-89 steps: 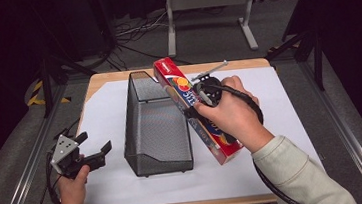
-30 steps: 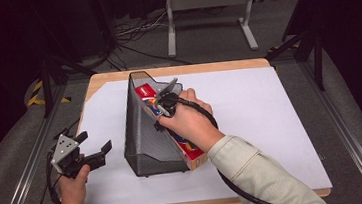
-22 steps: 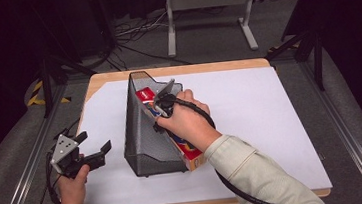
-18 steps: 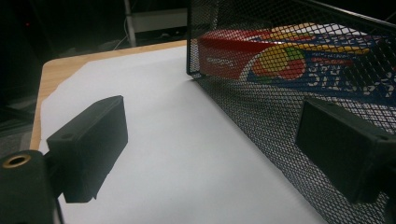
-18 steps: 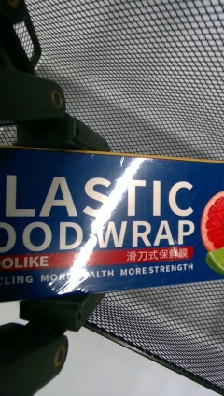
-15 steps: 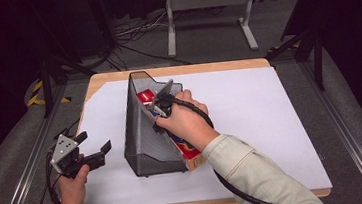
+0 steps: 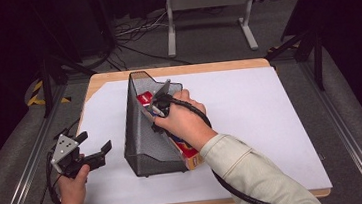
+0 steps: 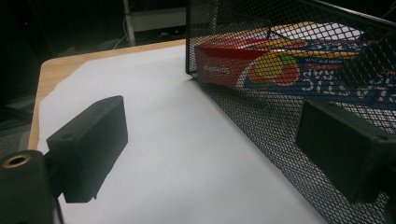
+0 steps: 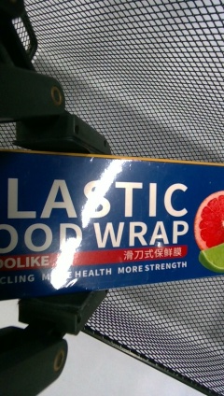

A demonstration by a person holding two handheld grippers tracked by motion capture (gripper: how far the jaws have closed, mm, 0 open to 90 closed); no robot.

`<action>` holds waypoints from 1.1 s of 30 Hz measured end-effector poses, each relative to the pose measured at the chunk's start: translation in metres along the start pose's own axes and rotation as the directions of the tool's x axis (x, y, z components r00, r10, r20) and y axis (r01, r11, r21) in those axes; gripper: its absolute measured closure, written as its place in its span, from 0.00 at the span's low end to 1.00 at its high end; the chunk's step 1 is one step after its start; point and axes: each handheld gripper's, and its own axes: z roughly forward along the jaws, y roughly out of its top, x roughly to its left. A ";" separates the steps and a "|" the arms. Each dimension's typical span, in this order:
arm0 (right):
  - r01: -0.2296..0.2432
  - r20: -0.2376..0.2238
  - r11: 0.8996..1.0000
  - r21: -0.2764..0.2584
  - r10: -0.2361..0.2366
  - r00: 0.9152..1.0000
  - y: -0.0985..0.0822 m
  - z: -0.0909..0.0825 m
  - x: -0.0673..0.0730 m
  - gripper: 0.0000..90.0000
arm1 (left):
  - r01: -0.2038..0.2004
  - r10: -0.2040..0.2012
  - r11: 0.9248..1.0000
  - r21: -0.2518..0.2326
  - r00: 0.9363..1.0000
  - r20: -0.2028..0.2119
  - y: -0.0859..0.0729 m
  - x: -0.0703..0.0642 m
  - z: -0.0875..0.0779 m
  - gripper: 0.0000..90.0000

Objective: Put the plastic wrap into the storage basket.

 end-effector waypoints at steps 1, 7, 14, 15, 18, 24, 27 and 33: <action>0.000 0.000 1.000 0.000 0.000 1.000 0.000 0.000 0.000 0.41 | 0.000 0.000 1.000 -0.001 1.000 -0.001 0.000 0.000 0.000 0.11; -0.029 -0.023 0.999 -0.037 0.028 0.999 0.000 -0.003 -0.002 0.33 | 0.003 -0.003 1.000 0.002 1.000 0.001 0.000 0.000 0.000 0.11; -0.024 -0.017 0.997 -0.074 0.023 1.000 -0.004 -0.007 -0.007 0.26 | 0.001 -0.001 1.000 0.000 1.000 0.006 0.001 -0.001 0.002 0.11; -0.021 -0.017 0.996 -0.091 0.020 1.000 -0.004 -0.008 -0.009 0.25 | -0.004 0.004 1.000 0.003 1.000 0.006 0.001 -0.001 0.002 0.11; -0.029 -0.031 0.993 -0.113 0.025 0.999 -0.004 -0.013 -0.013 0.24 | -0.002 0.002 1.000 -0.001 1.000 0.007 0.001 -0.001 0.002 0.11; -0.006 -0.060 0.979 -0.202 -0.007 0.998 -0.006 -0.030 -0.016 0.23 | -0.003 0.003 1.000 0.002 1.000 0.005 0.001 -0.001 0.002 0.11; 0.008 -0.063 0.970 -0.244 -0.024 0.998 -0.008 -0.036 -0.018 0.22 | 0.000 0.000 1.000 0.001 1.000 0.004 0.001 -0.001 0.002 0.11; 0.033 -0.090 0.925 -0.379 -0.072 0.993 -0.016 -0.057 -0.026 0.22 | 0.000 0.000 1.000 0.001 1.000 0.007 0.001 -0.001 0.003 0.11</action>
